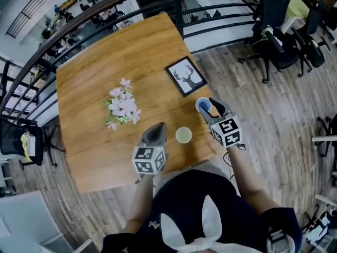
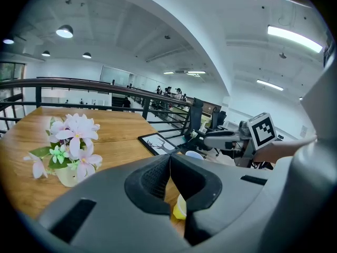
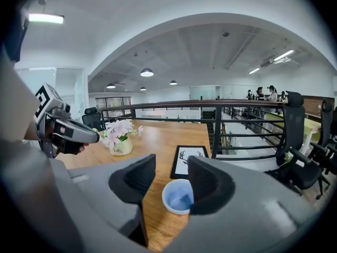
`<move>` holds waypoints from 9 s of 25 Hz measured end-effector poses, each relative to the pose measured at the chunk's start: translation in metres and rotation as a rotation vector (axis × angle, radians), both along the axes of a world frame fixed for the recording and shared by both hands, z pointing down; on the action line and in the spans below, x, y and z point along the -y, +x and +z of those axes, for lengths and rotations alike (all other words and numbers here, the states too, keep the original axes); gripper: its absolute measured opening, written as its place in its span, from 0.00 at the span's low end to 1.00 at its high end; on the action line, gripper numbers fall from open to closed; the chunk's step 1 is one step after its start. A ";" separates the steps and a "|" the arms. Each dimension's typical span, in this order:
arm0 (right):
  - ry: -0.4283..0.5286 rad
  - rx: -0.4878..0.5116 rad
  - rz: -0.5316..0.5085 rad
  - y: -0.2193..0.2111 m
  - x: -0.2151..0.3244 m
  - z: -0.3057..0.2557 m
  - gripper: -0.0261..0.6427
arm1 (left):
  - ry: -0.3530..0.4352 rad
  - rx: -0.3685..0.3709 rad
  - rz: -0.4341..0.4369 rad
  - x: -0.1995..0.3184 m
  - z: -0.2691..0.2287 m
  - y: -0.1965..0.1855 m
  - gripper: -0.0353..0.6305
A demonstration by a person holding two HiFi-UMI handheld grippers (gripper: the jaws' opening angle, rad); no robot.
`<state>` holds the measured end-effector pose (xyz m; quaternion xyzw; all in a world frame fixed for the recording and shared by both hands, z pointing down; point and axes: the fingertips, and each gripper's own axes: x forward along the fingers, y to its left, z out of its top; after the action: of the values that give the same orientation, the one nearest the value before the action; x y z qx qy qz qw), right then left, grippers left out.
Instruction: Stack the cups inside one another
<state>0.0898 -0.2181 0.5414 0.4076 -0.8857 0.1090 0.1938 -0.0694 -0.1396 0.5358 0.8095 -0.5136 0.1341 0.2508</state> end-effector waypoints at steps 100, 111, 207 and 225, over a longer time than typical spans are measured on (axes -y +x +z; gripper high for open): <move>-0.194 -0.219 -0.376 -0.107 -0.123 0.114 0.57 | -0.068 -0.017 -0.129 -0.054 0.024 -0.070 0.08; -0.093 -0.219 -0.416 -0.112 -0.105 0.063 0.57 | -0.065 -0.023 -0.118 -0.054 0.023 -0.065 0.08; -0.185 -0.122 -0.049 -0.002 0.019 0.057 0.58 | -0.071 -0.039 0.082 0.029 0.031 -0.015 0.08; -0.146 -0.127 -0.034 0.000 0.016 0.047 0.59 | -0.066 -0.037 0.083 0.027 0.027 -0.016 0.08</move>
<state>0.0896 -0.2338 0.5883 0.3835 -0.8681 0.1438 0.2806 -0.0850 -0.1667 0.5624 0.8238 -0.4700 0.1462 0.2811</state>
